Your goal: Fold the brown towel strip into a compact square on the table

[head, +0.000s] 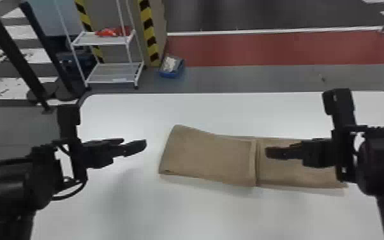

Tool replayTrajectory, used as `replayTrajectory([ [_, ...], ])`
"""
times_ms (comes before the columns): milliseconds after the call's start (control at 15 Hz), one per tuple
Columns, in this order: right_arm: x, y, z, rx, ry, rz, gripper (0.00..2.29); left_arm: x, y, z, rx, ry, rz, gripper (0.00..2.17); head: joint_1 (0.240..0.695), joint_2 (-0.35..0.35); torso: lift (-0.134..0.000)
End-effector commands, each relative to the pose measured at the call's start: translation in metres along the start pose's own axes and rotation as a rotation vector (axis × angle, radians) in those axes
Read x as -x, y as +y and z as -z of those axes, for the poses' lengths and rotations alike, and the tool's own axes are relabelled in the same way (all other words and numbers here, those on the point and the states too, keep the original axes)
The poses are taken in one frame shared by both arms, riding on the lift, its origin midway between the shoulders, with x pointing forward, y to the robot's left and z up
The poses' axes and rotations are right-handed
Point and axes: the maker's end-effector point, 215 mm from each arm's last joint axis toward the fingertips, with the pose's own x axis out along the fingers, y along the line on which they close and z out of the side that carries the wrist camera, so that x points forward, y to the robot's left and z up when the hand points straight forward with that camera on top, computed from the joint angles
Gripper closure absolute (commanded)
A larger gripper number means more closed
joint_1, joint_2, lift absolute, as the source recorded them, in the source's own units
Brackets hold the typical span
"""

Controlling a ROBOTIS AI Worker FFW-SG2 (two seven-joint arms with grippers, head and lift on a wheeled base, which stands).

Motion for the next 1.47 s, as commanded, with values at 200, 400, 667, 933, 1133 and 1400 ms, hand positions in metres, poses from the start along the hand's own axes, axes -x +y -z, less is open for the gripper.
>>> replayTrajectory([
  [200,-0.028,0.022,0.011,0.069,0.034,-0.042,0.28,0.0,-0.001,0.012,0.007,0.014,0.005,0.04,0.695,0.135,-0.124],
  [400,-0.039,0.026,0.02,0.095,0.062,-0.039,0.38,0.001,-0.001,0.018,0.01,0.021,0.006,0.04,0.695,0.149,-0.124],
  [667,-0.054,0.042,0.022,0.157,0.056,-0.078,0.39,0.001,0.0,0.02,0.008,0.016,0.006,0.04,0.695,0.169,-0.124],
  [933,-0.059,0.041,0.033,0.171,0.095,-0.057,0.47,0.005,0.005,0.02,0.01,0.012,0.002,0.04,0.695,0.185,-0.124],
  [1133,-0.059,0.042,0.034,0.176,0.101,-0.054,0.47,0.005,0.005,0.023,0.012,0.014,0.005,0.04,0.695,0.188,-0.124],
  [1400,-0.058,0.043,0.028,0.183,0.093,-0.049,0.48,0.007,0.006,0.023,0.013,0.014,0.008,0.04,0.695,0.189,-0.124],
])
